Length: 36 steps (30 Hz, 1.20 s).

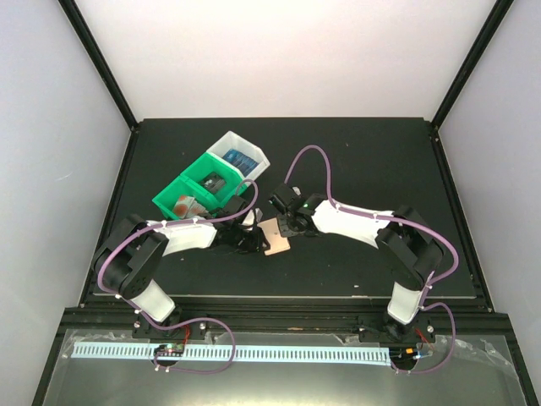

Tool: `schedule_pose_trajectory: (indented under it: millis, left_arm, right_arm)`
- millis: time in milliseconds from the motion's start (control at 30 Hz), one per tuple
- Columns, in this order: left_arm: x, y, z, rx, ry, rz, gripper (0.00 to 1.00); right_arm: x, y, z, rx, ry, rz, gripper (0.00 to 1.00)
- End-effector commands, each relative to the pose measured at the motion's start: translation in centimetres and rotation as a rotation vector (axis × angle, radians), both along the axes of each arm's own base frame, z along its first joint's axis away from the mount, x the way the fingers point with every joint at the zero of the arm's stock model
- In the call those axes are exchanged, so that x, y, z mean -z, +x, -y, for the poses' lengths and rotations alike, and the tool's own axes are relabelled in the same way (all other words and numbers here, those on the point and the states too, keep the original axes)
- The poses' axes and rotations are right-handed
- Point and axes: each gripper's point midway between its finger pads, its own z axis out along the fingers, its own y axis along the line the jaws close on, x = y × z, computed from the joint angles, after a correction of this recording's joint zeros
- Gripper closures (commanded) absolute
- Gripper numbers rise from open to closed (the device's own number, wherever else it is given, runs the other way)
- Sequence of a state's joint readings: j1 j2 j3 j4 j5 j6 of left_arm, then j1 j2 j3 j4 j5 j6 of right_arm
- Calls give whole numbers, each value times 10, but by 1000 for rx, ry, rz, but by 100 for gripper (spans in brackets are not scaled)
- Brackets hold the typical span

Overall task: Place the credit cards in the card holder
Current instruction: Close the card holder at the center of the board.

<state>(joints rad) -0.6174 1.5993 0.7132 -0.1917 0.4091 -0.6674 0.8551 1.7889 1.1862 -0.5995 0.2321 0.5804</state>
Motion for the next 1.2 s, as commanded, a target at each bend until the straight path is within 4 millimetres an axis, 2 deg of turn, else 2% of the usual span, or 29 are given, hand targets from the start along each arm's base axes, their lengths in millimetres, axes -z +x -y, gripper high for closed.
schedule_pose_trajectory:
  millis: [0, 167, 333, 633, 900, 1167]
  left_arm:
    - [10, -1, -3, -27, 29, -20, 69]
    - [12, 2, -6, -98, 6, -20, 60]
    - [10, 5, -6, -151, -26, -9, 59]
    - [14, 11, -12, -206, -29, 17, 69]
    - [23, 7, -12, -191, -27, 2, 73]
    - [22, 6, -15, -188, -22, 9, 75]
  right_arm:
    - [-10, 0, -21, -89, 108, 29, 99]
    - [-12, -13, -36, -193, 195, 6, 99]
    - [-6, -20, -39, -222, 213, -24, 99]
    - [3, -25, -47, -277, 273, -52, 99]
    - [6, -19, -46, -279, 312, -78, 99]
    - [14, -19, -46, -262, 297, -114, 99]
